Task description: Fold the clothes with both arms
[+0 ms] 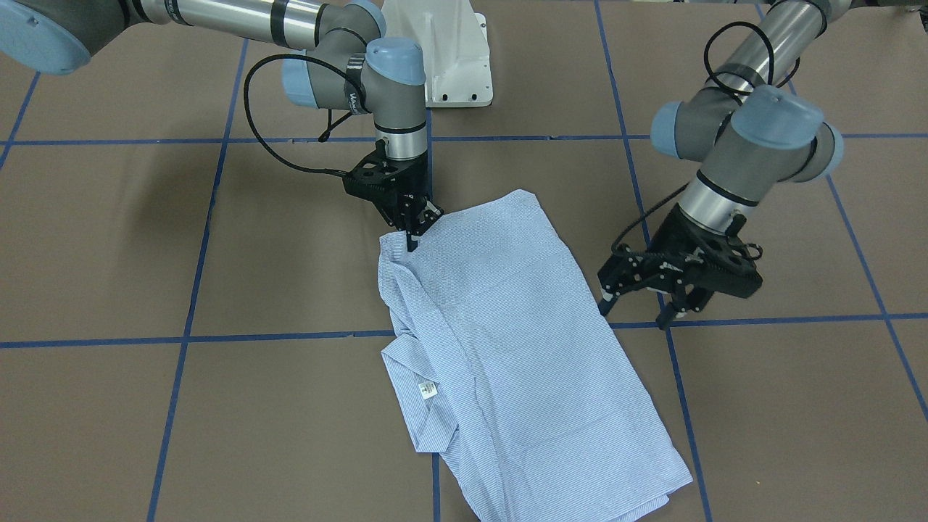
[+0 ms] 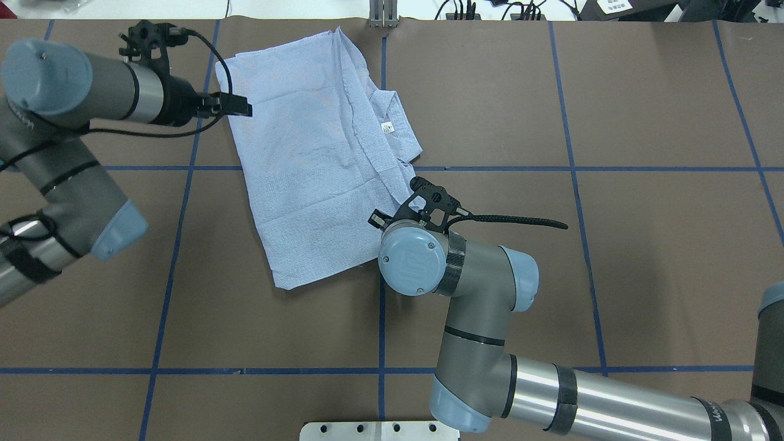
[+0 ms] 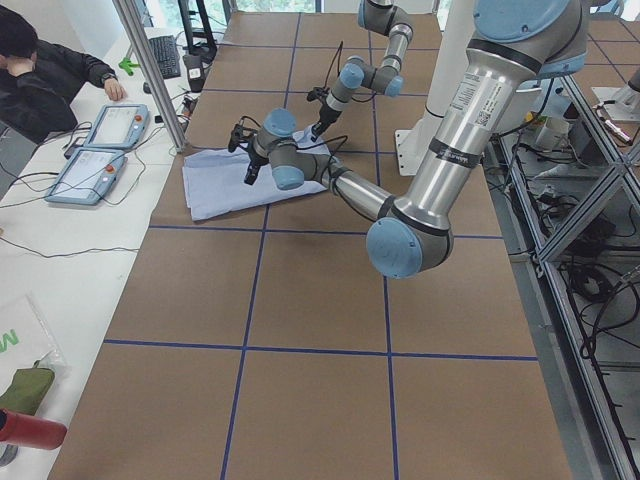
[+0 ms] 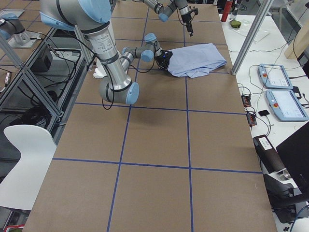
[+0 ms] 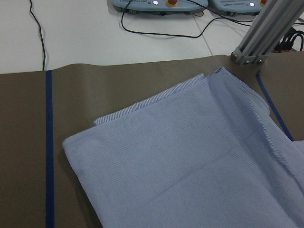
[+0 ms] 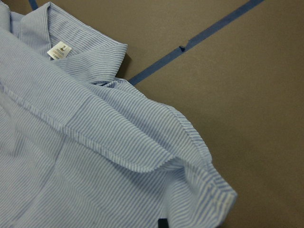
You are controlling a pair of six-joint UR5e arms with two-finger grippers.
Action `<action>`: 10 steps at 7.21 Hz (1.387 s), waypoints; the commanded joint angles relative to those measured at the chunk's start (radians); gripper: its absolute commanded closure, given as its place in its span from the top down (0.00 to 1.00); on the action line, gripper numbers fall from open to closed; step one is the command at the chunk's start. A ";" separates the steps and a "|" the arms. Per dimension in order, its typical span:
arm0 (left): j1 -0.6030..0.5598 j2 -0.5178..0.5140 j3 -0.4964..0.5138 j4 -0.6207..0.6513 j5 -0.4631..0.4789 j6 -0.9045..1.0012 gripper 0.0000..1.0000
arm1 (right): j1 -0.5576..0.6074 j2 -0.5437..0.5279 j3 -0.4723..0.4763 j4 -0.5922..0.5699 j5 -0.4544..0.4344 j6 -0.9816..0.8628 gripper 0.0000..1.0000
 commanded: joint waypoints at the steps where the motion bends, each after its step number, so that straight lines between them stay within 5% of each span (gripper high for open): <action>1: 0.167 0.151 -0.225 -0.004 0.090 -0.251 1.00 | 0.001 -0.002 0.010 0.000 0.000 0.000 0.00; 3: 0.355 0.157 -0.235 -0.006 0.330 -0.652 0.99 | 0.003 -0.004 0.011 0.000 0.000 0.000 0.00; 4: 0.396 0.161 -0.227 -0.002 0.381 -0.691 0.99 | 0.003 -0.005 0.017 0.000 0.000 0.000 0.00; 10: 0.481 0.173 -0.166 -0.001 0.457 -0.805 1.00 | 0.012 -0.010 0.075 -0.008 0.000 0.000 0.00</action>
